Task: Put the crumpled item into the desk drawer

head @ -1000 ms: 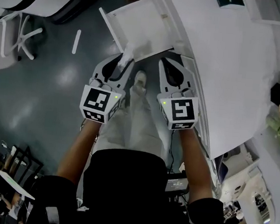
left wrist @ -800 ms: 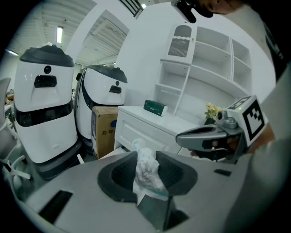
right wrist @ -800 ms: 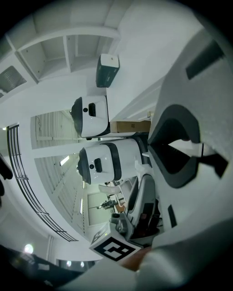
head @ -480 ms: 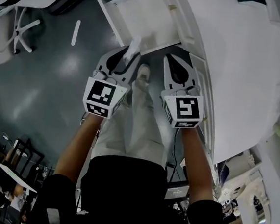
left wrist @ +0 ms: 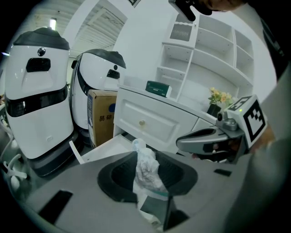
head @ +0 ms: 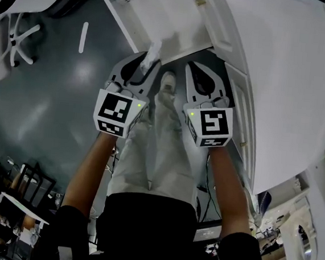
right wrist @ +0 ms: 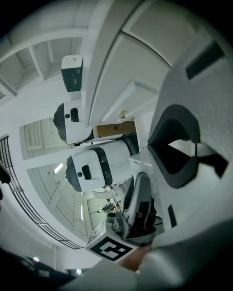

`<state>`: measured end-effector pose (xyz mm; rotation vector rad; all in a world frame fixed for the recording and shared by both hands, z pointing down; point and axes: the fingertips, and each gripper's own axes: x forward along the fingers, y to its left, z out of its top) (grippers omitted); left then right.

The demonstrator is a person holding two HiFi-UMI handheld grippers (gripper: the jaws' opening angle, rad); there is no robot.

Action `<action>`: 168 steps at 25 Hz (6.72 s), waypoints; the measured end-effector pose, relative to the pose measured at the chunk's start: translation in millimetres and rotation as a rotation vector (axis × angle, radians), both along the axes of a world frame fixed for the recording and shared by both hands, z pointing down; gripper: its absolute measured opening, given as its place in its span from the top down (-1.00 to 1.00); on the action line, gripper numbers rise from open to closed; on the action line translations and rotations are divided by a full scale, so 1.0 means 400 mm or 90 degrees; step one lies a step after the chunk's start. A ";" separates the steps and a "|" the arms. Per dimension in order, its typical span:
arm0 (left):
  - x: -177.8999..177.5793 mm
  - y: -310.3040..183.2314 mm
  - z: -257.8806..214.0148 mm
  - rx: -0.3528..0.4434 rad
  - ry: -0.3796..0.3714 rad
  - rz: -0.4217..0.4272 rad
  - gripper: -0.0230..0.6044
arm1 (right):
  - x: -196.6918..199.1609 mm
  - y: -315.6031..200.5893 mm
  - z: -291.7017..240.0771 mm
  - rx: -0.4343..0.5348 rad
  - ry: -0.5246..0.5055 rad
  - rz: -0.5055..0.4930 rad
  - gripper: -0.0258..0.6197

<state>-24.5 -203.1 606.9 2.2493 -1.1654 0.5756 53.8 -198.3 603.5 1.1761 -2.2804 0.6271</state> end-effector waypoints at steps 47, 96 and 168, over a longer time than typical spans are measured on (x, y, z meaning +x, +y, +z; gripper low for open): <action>0.134 -0.126 0.298 0.038 -0.324 0.594 0.56 | 0.006 0.004 0.248 -0.070 0.021 -0.020 0.95; 0.189 -0.127 0.671 -0.063 -0.392 0.713 0.37 | 0.062 0.009 0.386 -0.126 0.019 0.003 0.95; 0.108 -0.117 0.083 0.002 -0.272 0.431 0.90 | 0.019 0.012 -0.065 -0.022 0.028 0.018 0.95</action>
